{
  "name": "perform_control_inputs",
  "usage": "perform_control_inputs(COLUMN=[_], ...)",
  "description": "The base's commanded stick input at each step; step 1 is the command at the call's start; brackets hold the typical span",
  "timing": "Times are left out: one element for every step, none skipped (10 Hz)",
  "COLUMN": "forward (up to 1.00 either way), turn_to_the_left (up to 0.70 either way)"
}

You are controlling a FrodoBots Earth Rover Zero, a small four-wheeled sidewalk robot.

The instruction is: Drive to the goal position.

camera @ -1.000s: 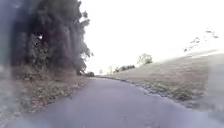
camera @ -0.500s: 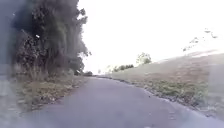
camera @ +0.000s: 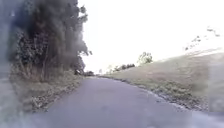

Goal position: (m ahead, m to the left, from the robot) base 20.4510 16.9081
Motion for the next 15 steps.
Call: perform_control_inputs(forward=[1.00,1.00,1.00,1.00,1.00,1.00,1.00,1.00,1.00,1.00,1.00,1.00,1.00,1.00,1.00], turn_to_the_left=[0.40,0.40,0.22,0.00,0.00,0.00,0.00,0.00,0.00,0.00,0.20,0.35,0.10,0.00,0.00])
